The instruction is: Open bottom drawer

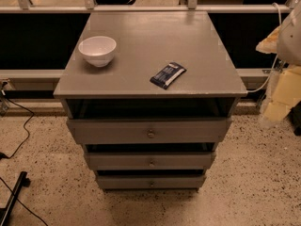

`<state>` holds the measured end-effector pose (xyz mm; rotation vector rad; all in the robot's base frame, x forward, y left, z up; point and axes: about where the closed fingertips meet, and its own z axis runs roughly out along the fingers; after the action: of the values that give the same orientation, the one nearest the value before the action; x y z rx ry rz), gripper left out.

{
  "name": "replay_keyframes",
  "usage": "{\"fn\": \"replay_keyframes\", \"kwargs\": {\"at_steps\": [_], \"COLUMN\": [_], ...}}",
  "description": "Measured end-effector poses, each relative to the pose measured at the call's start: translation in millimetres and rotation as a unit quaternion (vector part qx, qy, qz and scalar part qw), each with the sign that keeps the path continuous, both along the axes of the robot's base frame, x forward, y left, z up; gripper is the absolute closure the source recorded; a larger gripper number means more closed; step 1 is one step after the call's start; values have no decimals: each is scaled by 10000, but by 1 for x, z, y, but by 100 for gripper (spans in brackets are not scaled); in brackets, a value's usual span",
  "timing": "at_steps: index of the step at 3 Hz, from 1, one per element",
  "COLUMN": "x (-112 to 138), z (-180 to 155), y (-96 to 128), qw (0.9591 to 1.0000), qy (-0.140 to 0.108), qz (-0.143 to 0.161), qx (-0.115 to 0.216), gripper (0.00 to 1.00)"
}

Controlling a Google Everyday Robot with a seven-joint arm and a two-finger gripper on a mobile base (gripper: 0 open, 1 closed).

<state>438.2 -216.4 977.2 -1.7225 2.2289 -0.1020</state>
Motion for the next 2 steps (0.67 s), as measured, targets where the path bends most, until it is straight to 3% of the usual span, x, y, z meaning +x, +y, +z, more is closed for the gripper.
{"fn": "replay_keyframes", "kwargs": {"at_steps": [1, 2], "x": [0, 1], "z": [0, -25], "y": [0, 0], "qw": [10000, 9992], "qy": [0, 68], "qz": [1, 105], "qx": [4, 377], "gripper": [0, 0]}}
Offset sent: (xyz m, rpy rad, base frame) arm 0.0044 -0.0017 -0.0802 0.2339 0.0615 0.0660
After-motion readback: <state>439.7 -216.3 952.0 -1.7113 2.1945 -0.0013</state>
